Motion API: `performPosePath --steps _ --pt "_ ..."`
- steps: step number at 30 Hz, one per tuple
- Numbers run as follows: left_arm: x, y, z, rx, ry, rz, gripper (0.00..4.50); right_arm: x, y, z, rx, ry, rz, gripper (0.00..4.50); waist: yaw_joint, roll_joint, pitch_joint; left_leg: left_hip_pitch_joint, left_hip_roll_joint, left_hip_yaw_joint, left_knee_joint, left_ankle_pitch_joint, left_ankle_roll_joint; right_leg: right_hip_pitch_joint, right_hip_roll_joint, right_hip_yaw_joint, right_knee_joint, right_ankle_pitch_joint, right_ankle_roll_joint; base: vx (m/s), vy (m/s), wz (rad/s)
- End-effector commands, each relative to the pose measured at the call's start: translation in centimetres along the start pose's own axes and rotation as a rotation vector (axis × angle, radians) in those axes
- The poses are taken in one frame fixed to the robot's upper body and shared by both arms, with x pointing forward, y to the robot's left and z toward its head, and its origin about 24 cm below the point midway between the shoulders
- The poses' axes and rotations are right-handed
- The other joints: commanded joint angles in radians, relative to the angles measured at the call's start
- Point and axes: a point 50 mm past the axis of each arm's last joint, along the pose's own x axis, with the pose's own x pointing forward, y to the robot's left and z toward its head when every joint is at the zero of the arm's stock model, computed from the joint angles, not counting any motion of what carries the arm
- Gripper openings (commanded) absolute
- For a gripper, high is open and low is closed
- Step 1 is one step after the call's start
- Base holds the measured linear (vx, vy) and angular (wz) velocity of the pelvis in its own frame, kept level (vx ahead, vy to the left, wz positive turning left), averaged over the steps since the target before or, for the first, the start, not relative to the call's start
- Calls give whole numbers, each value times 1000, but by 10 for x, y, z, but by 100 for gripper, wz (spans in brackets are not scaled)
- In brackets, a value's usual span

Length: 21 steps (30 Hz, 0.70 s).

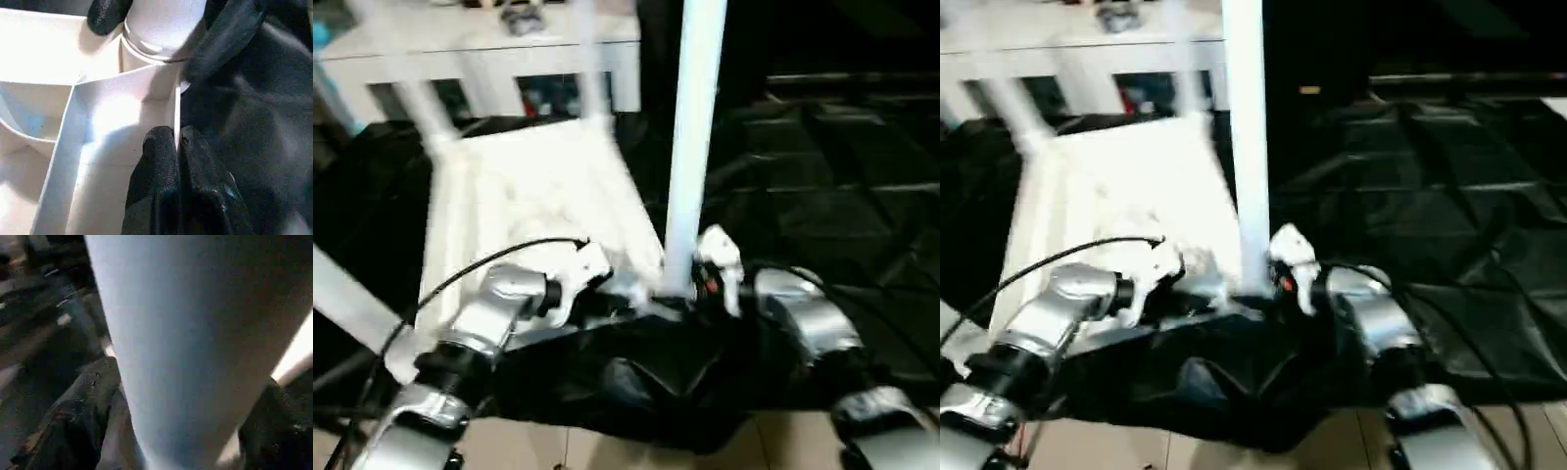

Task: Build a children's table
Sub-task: Rotate leg to tighten

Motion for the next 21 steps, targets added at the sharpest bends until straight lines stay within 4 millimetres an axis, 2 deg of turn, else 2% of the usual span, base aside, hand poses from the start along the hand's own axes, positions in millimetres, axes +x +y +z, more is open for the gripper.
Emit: performPosePath --steps 1,3,5,9,11,12,14,15,16,17,18,19,20,21 --pt "6 -2 10 44 -15 -64 0 12 16 -8 25 41 149 322 -2 -11 -56 8 22 5 -59 -233 90 51 -38 32 -60 -203 -239 0 0 0" --pt "4 -1 8 51 2 -84 0 11 18 -9 34 53 175 319 -1 -13 -56 8 22 4 -61 -241 79 52 -40 32 -60 -223 -233 0 0 0" --pt "4 -1 7 46 7 -93 0 10 20 -9 39 57 201 294 -1 -14 -56 10 21 4 -61 -242 71 52 -40 34 -61 -233 -229 0 0 0" --pt "2 -1 8 46 4 -112 0 8 25 -9 44 61 245 268 0 -15 -57 7 21 4 -60 -225 75 54 -40 34 -59 -219 -229 0 0 0" --pt "2 -1 8 43 3 -116 0 9 27 -10 45 60 248 261 1 -10 -57 7 21 3 -60 -222 73 53 -41 34 -59 -216 -229 0 0 0" --pt "2 -1 8 41 -1 -116 0 9 27 -10 48 57 245 253 0 -13 -58 6 20 3 -60 -221 72 54 -40 33 -59 -214 -228 0 0 0" --pt "3 0 8 34 -11 -107 0 10 27 -11 53 46 223 251 0 -2 -57 7 20 2 -61 -232 66 53 -40 33 -60 -218 -229 0 0 0" --pt "5 1 10 27 -32 -65 0 15 24 -10 68 4 138 250 -2 -7 -57 7 20 3 -61 -240 64 54 -39 33 -61 -222 -228 0 0 0" --pt "6 2 11 25 -40 -49 0 17 22 -10 73 -8 103 249 -3 0 -56 7 19 3 -62 -248 57 53 -39 33 -64 -229 -226 0 0 0" --pt "6 2 11 25 -40 -49 0 17 22 -10 73 -8 103 249 -4 -3 -56 7 19 2 -63 -255 53 54 -40 32 -64 -238 -223 0 0 0" --pt "10 8 15 8 -60 50 0 25 11 -13 118 -24 -93 249 -7 -6 -54 7 18 0 -66 -273 46 55 -38 30 -66 -271 -215 0 0 0" --pt "13 11 17 -4 -74 109 0 28 4 -17 163 -18 -200 249 -17 4 -48 8 17 0 -69 -298 25 47 -41 32 -71 -322 -206 0 0 0" --pt "13 11 18 -6 -76 118 0 29 4 -17 170 -17 -216 249 -22 3 -46 10 15 -3 -69 -323 13 46 -43 29 -75 -369 -196 0 0 0" --pt "18 15 22 -33 -106 204 0 33 -4 -22 228 -12 -358 249 -32 2 -44 14 12 -7 -70 -359 -4 47 -42 26 -81 -451 -166 0 0 0"
